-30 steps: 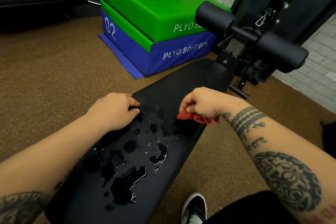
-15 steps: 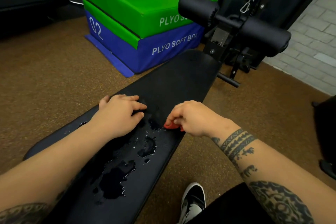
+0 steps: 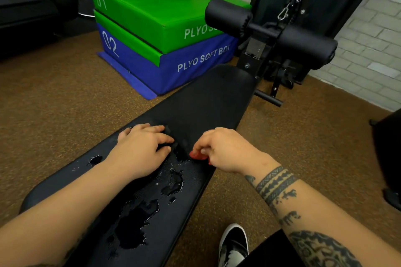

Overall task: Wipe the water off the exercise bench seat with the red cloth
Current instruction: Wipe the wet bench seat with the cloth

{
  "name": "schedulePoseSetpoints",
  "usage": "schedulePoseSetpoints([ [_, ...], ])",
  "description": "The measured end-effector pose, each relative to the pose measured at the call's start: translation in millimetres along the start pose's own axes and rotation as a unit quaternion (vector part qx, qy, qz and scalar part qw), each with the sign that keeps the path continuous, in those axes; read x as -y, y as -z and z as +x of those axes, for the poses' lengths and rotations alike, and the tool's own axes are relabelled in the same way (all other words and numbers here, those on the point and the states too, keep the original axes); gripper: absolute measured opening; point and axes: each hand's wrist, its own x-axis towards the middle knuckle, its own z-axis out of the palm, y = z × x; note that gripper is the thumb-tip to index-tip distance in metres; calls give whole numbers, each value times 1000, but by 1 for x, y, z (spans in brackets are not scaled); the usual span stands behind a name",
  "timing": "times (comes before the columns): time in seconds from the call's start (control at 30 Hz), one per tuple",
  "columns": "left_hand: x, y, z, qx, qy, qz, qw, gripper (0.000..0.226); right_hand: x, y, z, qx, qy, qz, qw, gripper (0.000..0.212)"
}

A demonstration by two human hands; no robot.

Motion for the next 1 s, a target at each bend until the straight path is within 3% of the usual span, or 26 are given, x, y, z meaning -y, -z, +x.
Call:
schedulePoseSetpoints([
  [0.13, 0, 1, -1, 4, 1, -1, 1000, 36, 5, 21, -14, 124, -59, 123, 983, 29],
  [0.2, 0, 0, -1, 2, 0, -2, 1000, 35, 6, 36, -17, 167, -86, 132, 973, 28],
  [0.37, 1, 0, 2, 3, -1, 7, 1000, 35, 4, 30, -2, 6, -63, 86, 994, 25],
  [0.43, 0, 0, 2, 6, 2, 9, 1000, 35, 0, 9, 1, -19, -16, -4, 1000, 25],
  [0.5, 0, 1, 2, 7, 1, 9, 1000, 35, -2, 1, -1, -9, -10, -10, 1000, 25],
  [0.63, 2, 1, 2, -3, -4, -4, 1000, 36, -1, 18, -18, 115, -59, 85, 988, 27],
  [0.73, 1, 2, 1, -59, -29, -62, 996, 33, -3, 31, -32, 189, -103, 85, 973, 27],
  [0.8, -7, 1, 0, -101, -66, -123, 985, 28, -7, 34, -36, 160, -125, 153, 967, 28],
  [0.9, -26, 4, -4, -88, -84, -259, 958, 23, -4, 32, -30, -1, -80, 310, 947, 23],
  [0.93, -32, 5, -5, -58, -79, -343, 934, 22, 1, 27, -26, -54, -66, 372, 924, 20],
  [1.0, -44, 7, -8, 3, -46, -528, 848, 20, 14, 17, -17, -128, -86, 511, 845, 17],
])
